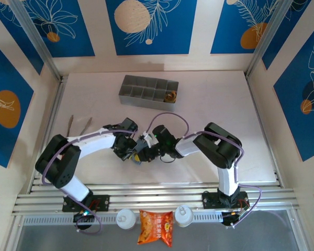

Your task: Roll the socks

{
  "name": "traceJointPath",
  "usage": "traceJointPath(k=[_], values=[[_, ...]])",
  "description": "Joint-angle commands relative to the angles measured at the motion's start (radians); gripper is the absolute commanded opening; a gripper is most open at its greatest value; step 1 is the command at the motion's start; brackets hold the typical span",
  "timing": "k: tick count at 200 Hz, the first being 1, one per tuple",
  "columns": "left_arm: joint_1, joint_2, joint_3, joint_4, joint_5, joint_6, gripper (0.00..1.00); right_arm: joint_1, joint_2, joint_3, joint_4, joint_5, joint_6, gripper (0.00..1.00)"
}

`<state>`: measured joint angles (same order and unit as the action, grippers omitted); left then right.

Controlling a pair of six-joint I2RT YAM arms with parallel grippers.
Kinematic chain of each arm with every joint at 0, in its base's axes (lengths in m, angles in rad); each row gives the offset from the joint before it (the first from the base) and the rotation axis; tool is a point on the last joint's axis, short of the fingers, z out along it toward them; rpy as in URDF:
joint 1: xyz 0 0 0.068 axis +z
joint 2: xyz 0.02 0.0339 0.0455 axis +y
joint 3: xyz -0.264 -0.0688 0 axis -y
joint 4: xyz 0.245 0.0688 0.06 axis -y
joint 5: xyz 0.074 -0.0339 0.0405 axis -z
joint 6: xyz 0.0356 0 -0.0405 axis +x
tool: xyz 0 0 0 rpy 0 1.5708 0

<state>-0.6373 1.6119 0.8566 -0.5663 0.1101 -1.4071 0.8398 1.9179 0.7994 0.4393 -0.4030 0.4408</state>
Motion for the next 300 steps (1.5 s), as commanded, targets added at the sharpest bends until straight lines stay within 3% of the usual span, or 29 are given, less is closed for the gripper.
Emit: traceJointPath(k=[1,36,78,147,195,239,263,291,300], values=[[-0.042,0.124,-0.062,-0.261,0.039,-0.063,0.0,0.028,-0.011,-0.074,-0.432,0.317,-0.265,0.18],[-0.051,0.234,0.048,-0.392,0.054,-0.115,0.0,0.1,-0.311,-0.231,-0.194,0.441,-0.421,0.38],[-0.053,0.34,0.183,-0.488,0.024,-0.161,0.0,0.19,-0.497,-0.289,-0.173,0.611,-0.485,0.44],[-0.054,0.437,0.332,-0.526,0.013,-0.13,0.0,0.328,-0.347,-0.134,-0.174,0.86,-0.594,0.48],[-0.054,0.453,0.364,-0.515,0.027,-0.113,0.0,0.331,-0.244,-0.059,-0.2,0.851,-0.6,0.47],[-0.053,0.457,0.377,-0.5,0.035,-0.097,0.0,0.334,-0.159,-0.022,-0.258,0.879,-0.543,0.39],[-0.054,0.442,0.369,-0.475,0.046,-0.093,0.0,0.335,-0.104,0.026,-0.356,0.918,-0.482,0.16],[-0.052,0.372,0.334,-0.428,0.069,-0.105,0.0,0.334,-0.043,0.05,-0.488,0.944,-0.363,0.0],[-0.053,0.348,0.318,-0.413,0.083,-0.112,0.0,0.334,-0.029,0.045,-0.52,0.945,-0.32,0.0]])
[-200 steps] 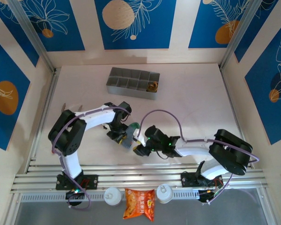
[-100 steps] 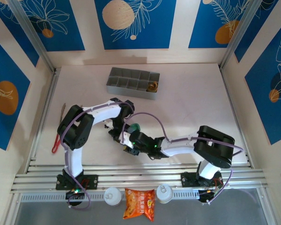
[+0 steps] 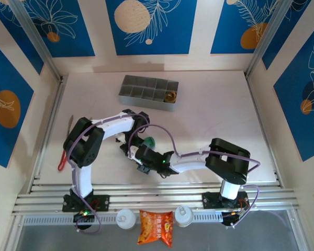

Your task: Roll the socks

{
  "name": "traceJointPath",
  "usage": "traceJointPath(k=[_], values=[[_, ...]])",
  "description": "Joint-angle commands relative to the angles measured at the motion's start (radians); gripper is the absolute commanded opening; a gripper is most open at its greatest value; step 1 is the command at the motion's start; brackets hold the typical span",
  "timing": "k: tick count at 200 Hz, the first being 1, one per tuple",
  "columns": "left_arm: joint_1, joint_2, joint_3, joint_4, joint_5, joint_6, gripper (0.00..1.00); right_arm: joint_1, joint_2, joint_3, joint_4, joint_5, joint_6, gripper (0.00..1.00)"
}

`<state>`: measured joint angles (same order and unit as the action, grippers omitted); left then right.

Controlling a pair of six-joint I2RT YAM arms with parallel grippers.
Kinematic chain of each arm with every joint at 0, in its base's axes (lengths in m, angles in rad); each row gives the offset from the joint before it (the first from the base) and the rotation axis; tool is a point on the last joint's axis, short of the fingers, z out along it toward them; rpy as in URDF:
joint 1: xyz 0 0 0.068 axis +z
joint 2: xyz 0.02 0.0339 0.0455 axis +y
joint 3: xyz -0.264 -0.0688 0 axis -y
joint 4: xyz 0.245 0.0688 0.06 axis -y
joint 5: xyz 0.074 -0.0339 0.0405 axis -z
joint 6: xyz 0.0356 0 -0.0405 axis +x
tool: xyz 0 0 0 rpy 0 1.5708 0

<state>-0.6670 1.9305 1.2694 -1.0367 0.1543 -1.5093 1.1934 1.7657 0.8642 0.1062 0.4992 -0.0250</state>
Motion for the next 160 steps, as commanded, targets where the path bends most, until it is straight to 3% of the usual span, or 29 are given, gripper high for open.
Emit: traceJointPath(k=[1,23,58,103,126,160], values=[[-0.022,0.027,-0.096,0.059,0.04,-0.01,0.0,-0.019,0.123,-0.02,-0.19,0.042,0.15,0.0],[-0.019,-0.021,-0.127,0.087,0.063,-0.021,0.07,-0.016,0.125,-0.069,-0.202,0.031,0.231,0.0],[-0.007,-0.078,-0.155,0.119,0.071,-0.024,0.31,-0.023,0.129,-0.121,-0.187,-0.038,0.297,0.0],[0.02,-0.168,-0.157,0.138,0.029,-0.029,0.81,-0.061,0.133,-0.186,-0.149,-0.168,0.396,0.0],[0.038,-0.217,-0.172,0.188,0.012,-0.025,0.92,-0.071,0.14,-0.223,-0.118,-0.226,0.427,0.0],[0.066,-0.25,-0.177,0.223,-0.012,0.004,1.0,-0.087,0.16,-0.264,-0.089,-0.286,0.476,0.0]])
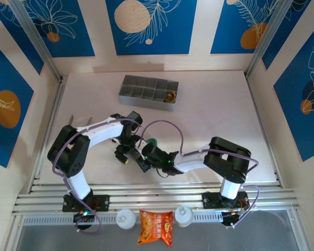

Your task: Roll the socks

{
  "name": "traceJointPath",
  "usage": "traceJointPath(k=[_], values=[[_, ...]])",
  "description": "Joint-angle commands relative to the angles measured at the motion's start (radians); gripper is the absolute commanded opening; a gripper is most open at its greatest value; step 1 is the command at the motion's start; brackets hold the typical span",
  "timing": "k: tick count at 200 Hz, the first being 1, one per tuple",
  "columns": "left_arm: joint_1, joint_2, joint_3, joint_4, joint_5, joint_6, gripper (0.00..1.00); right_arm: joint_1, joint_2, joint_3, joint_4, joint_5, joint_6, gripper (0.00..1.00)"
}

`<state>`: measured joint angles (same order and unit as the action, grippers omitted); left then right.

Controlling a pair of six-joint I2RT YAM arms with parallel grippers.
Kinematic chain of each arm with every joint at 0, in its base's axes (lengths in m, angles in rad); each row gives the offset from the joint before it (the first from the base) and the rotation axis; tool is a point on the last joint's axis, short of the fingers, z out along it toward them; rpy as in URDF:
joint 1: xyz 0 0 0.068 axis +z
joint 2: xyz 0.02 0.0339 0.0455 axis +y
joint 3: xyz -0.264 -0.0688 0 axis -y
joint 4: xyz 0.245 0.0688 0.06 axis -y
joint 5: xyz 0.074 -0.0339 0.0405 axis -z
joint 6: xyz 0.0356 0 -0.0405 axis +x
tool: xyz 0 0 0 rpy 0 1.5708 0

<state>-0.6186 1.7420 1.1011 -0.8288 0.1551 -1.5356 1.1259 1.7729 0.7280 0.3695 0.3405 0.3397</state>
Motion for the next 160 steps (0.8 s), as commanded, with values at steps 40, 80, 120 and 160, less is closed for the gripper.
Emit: traceJointPath(k=[40,80,120,160], values=[[0.039,-0.137,-0.059,0.097,-0.062,0.076,1.0,-0.04,0.185,-0.158,-0.331,-0.167,0.179,0.0],[0.057,-0.234,-0.144,0.174,-0.079,0.148,0.92,-0.057,0.216,-0.211,-0.272,-0.191,0.248,0.0],[0.058,-0.29,-0.22,0.248,-0.067,0.228,0.75,-0.092,0.249,-0.264,-0.193,-0.234,0.319,0.0],[0.053,-0.262,-0.256,0.321,-0.045,0.284,0.65,-0.117,0.299,-0.308,-0.112,-0.277,0.393,0.0]])
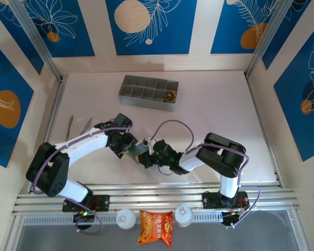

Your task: Roll the socks

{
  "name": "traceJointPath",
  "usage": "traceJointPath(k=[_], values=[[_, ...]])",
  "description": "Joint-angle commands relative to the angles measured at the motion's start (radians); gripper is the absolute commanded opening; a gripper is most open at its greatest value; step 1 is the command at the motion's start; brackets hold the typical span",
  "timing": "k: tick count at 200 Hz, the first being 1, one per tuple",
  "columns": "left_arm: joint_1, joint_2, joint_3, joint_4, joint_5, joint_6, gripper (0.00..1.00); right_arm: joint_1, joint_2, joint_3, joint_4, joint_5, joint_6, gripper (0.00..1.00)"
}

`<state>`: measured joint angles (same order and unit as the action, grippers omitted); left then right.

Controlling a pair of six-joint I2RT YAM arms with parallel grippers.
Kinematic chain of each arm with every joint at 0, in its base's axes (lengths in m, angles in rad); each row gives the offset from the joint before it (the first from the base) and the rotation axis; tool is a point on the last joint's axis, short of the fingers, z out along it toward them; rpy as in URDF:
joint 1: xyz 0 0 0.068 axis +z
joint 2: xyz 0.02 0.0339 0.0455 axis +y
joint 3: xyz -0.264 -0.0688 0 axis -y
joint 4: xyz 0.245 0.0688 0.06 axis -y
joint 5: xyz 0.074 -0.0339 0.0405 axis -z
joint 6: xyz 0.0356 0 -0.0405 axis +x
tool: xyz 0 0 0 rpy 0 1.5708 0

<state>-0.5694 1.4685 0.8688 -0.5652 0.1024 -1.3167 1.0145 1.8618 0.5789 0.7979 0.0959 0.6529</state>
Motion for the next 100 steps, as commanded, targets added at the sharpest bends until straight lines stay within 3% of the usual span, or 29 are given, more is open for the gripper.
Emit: traceJointPath(k=[1,39,100], values=[[0.004,0.012,-0.025,0.057,0.008,0.066,0.65,-0.006,0.211,-0.16,-0.537,-0.034,0.081,0.0],[-0.014,0.049,-0.045,0.122,0.027,0.087,0.62,-0.039,0.259,-0.194,-0.448,-0.093,0.124,0.0],[-0.057,0.104,-0.063,0.127,0.01,0.1,0.57,-0.081,0.321,-0.188,-0.446,-0.145,0.173,0.0]])
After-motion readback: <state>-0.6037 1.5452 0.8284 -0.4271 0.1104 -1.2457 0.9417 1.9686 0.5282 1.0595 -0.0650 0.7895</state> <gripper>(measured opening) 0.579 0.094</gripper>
